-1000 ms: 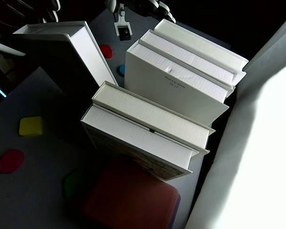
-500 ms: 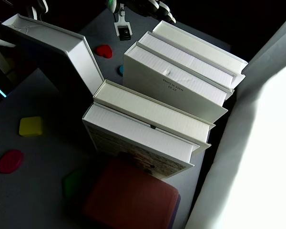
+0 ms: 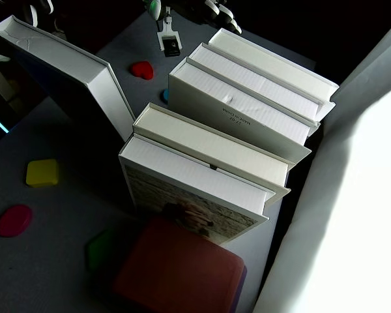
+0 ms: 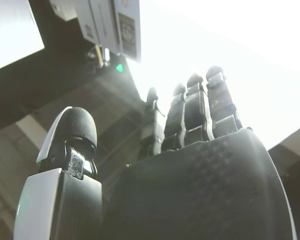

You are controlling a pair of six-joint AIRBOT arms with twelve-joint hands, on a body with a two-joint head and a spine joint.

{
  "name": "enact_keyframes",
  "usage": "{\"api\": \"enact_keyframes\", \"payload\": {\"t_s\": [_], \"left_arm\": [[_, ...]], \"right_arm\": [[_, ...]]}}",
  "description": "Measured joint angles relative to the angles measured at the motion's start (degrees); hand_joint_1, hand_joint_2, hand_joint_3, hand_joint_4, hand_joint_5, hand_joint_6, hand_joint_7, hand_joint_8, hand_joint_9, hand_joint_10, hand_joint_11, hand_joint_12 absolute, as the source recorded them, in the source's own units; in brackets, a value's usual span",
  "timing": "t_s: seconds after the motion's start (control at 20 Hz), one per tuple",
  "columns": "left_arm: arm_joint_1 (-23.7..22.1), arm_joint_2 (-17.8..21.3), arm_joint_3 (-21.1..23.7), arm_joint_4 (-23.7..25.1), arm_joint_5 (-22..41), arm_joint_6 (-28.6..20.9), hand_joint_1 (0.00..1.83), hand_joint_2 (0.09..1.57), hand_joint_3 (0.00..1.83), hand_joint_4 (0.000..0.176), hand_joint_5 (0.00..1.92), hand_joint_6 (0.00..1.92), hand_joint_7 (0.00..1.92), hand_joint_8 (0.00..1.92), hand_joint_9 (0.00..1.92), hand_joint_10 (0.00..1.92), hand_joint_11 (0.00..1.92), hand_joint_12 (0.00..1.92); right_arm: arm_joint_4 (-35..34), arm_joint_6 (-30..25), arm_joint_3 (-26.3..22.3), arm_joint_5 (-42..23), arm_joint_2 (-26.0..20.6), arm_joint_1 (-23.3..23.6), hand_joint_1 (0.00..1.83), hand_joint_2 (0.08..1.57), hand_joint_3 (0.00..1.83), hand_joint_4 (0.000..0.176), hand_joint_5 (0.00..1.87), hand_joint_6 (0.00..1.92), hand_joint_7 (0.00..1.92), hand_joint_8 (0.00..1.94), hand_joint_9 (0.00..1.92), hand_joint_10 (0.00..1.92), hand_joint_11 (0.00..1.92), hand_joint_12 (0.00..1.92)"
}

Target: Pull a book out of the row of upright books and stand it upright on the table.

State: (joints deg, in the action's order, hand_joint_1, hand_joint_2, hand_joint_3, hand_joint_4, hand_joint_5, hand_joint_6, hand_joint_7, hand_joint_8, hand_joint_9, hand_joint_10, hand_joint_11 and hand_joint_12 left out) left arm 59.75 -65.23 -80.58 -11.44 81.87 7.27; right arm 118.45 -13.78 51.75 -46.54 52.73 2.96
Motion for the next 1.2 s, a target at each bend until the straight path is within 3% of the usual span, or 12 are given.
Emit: {"api": "enact_keyframes", "payload": {"t_s": [0.3,0.4,0.45,0.5,0.55,0.6,0.7,0.75,0.8,0.85,1.0,1.2], "left_arm": [[-0.07,-0.24,0.00,0.07,-0.04,0.00,0.33,1.37,0.00,0.075,0.12,0.00,0.00,0.00,0.00,0.00,0.00,0.00],[-0.07,-0.26,-0.11,-0.02,-0.09,0.00,0.33,1.38,0.00,0.065,0.15,0.01,0.00,0.00,0.00,0.00,0.00,0.00],[-0.13,-0.26,-0.11,-0.13,-0.09,-0.02,0.30,1.38,0.00,0.079,0.15,0.01,0.00,0.00,0.00,0.00,0.00,0.00],[-0.13,-0.26,-0.11,-0.09,-0.15,0.00,0.11,1.29,0.00,0.102,0.14,0.00,0.00,0.00,0.00,0.00,0.00,0.00],[-0.13,-0.33,-0.13,0.00,-0.13,0.02,0.02,1.27,0.00,0.105,0.12,0.00,0.00,0.00,0.00,0.00,0.00,0.00],[-0.13,-0.37,-0.13,0.02,-0.22,0.00,0.20,1.35,0.00,0.006,0.10,0.00,0.07,0.02,0.09,0.02,0.00,0.46],[-0.13,-0.37,-0.31,0.02,-0.04,-0.02,0.32,1.36,0.00,0.000,0.04,0.00,0.00,0.00,0.00,0.00,0.00,0.05],[-0.13,-0.37,-0.35,-0.07,-0.13,-0.02,0.43,1.36,0.00,0.073,0.08,0.02,0.00,0.00,0.00,0.00,0.00,0.01],[-0.13,-0.37,-0.35,-0.07,-0.24,-0.02,0.45,1.36,0.00,0.096,0.10,0.03,0.00,0.00,0.00,0.00,0.00,0.00],[-0.13,-0.37,-0.35,-0.04,-0.17,-0.02,0.43,1.36,0.00,0.106,0.11,0.03,0.00,0.00,0.00,0.00,0.00,0.00],[-0.13,-0.37,-0.35,-0.02,-0.17,-0.04,0.41,1.35,0.00,0.081,0.11,0.02,0.00,0.00,0.00,0.00,0.00,0.00],[-0.13,-0.37,-0.35,-0.09,-0.15,-0.02,0.35,1.34,0.00,0.081,0.08,0.00,0.00,0.00,0.00,0.00,0.00,0.00]], "right_arm": [[2.05,-6.10,6.21,6.95,7.52,-1.92,1.14,1.27,0.00,0.000,0.77,1.25,0.64,1.57,0.35,1.21,0.00,1.56],[2.34,-7.10,7.15,8.11,8.55,-2.21,1.14,1.27,0.00,0.000,0.77,1.25,0.64,1.57,0.35,1.21,0.00,1.56],[2.80,-7.17,7.26,8.61,8.87,-2.21,1.14,1.27,0.00,0.000,0.77,1.25,0.64,1.57,0.35,1.21,0.00,1.56],[3.23,-7.28,7.45,9.16,9.05,-2.21,1.14,1.27,0.00,0.000,0.77,1.25,0.64,1.57,0.35,1.21,0.00,1.56],[3.58,-7.34,7.61,9.86,9.09,-2.32,1.14,1.27,0.00,0.000,0.77,1.25,0.64,1.57,0.35,1.21,0.00,1.56],[3.67,-7.43,7.82,10.29,9.09,-2.32,1.14,1.27,0.00,0.000,0.77,1.25,0.64,1.57,0.35,1.21,0.00,1.56],[3.78,-7.52,8.22,10.99,9.33,-2.32,1.14,1.27,0.00,0.000,0.77,1.25,0.64,1.57,0.35,1.21,0.00,1.56],[3.85,-7.61,8.31,11.34,9.33,-2.32,1.14,1.27,0.00,0.000,0.77,1.25,0.64,1.57,0.35,1.21,0.00,1.56],[4.00,-7.63,8.50,11.69,9.33,-2.32,1.14,1.27,0.00,0.000,0.77,1.25,0.64,1.57,0.35,1.21,0.00,1.56],[4.22,-7.63,8.61,12.13,9.33,-2.32,1.14,1.27,0.00,0.000,0.77,1.25,0.64,1.57,0.35,1.21,0.00,1.56],[4.61,-7.63,8.66,13.20,9.31,-2.32,1.14,1.27,0.00,0.000,0.77,1.25,0.64,1.57,0.35,1.21,0.00,1.56],[5.51,-7.65,8.87,15.10,9.25,-2.32,1.14,1.27,0.00,0.000,0.77,1.25,0.64,1.57,0.35,1.21,0.00,1.56]]}}
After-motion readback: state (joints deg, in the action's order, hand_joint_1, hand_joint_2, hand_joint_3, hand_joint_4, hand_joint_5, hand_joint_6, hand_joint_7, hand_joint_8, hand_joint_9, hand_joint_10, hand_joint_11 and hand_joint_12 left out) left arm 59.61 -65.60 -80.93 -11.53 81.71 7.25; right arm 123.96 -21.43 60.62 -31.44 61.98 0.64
